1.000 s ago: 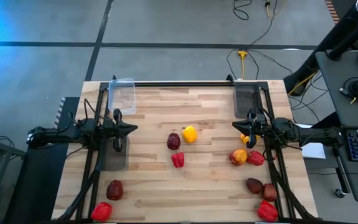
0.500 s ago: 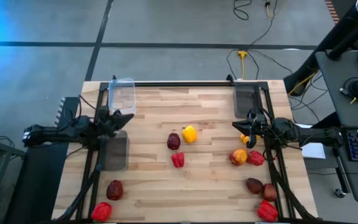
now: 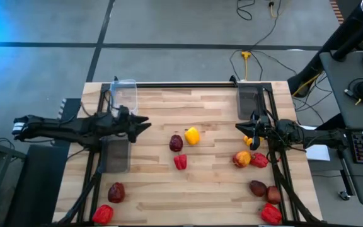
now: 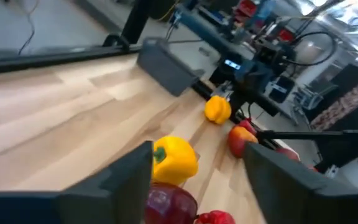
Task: Sort produce into baskets
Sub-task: Put the red apple into the transparent bin
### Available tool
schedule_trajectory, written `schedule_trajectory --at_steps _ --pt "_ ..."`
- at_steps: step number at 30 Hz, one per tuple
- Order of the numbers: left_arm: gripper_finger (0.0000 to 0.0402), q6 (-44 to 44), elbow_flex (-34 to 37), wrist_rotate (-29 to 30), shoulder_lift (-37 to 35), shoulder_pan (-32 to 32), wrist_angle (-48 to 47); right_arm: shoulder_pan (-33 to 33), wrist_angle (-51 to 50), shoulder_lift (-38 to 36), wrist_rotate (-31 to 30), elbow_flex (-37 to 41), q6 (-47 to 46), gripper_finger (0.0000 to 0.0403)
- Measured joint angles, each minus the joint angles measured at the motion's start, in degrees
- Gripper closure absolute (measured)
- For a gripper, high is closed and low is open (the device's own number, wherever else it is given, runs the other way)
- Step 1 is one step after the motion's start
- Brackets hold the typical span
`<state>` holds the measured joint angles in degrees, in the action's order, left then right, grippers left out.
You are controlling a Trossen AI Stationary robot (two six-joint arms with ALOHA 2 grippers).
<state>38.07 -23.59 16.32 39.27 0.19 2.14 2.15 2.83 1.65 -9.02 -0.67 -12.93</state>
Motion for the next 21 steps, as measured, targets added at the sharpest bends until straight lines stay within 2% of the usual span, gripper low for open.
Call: schedule_trajectory --at_steps 5,9,14,21 --pt "0.0059 3.5 -5.8 0.9 11.6 0.0 -0.2 0.0 0.0 0.0 0.0 0.0 0.0 0.0376" --pt "0.0012 7.2 -12.1 1.2 23.0 0.0 -0.7 0.0 0.0 0.0 0.0 0.0 0.0 0.0376" --pt "0.0003 18.7 -23.5 1.2 38.7 0.0 -8.0 0.0 0.0 0.0 0.0 0.0 0.0 0.0376" --pt "0.0005 30.4 -45.3 1.2 55.9 -1.2 -36.6 0.0 0.0 0.0 0.0 0.0 0.0 0.0376"
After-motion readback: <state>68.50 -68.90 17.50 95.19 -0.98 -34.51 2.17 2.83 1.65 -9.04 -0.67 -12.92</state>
